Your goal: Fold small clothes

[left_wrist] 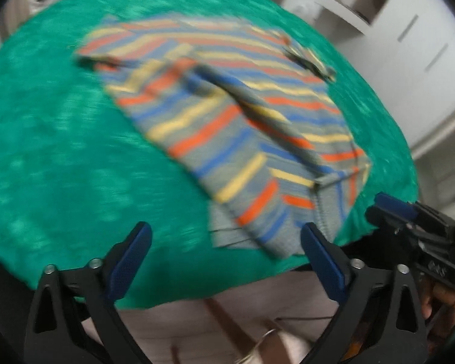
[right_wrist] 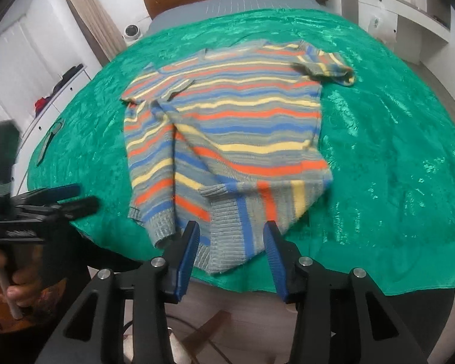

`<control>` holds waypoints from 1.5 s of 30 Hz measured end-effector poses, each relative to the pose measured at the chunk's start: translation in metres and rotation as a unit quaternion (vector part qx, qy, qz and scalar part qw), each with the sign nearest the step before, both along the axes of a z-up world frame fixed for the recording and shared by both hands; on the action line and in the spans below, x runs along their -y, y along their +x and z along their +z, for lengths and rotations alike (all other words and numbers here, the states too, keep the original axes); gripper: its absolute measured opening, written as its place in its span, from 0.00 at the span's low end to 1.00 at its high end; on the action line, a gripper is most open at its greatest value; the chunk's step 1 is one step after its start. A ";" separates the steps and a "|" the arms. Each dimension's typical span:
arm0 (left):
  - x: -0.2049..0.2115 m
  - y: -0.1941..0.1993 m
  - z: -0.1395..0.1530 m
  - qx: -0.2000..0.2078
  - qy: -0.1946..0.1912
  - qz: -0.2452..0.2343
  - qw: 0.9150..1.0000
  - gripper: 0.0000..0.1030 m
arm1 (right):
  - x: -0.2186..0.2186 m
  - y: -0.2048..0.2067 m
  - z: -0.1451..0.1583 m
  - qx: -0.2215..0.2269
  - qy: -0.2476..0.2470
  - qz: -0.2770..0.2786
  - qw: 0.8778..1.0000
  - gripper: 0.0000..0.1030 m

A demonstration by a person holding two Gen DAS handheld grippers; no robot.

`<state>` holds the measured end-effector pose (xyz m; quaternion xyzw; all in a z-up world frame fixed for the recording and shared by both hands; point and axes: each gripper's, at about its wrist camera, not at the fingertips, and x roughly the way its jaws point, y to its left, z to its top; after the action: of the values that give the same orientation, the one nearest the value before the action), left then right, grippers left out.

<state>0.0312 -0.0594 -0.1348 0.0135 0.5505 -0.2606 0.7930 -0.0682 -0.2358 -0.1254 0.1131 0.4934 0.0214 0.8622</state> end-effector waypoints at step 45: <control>-0.081 -0.011 -0.022 -0.033 -0.017 0.059 0.998 0.55 | 0.009 0.077 -0.062 -0.120 0.210 -0.196 0.950 0.63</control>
<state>0.0199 0.0211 -0.1565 -0.0412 0.5717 -0.2234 0.7884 0.0084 -0.2449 -0.1878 0.3882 0.5453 -0.0588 0.7406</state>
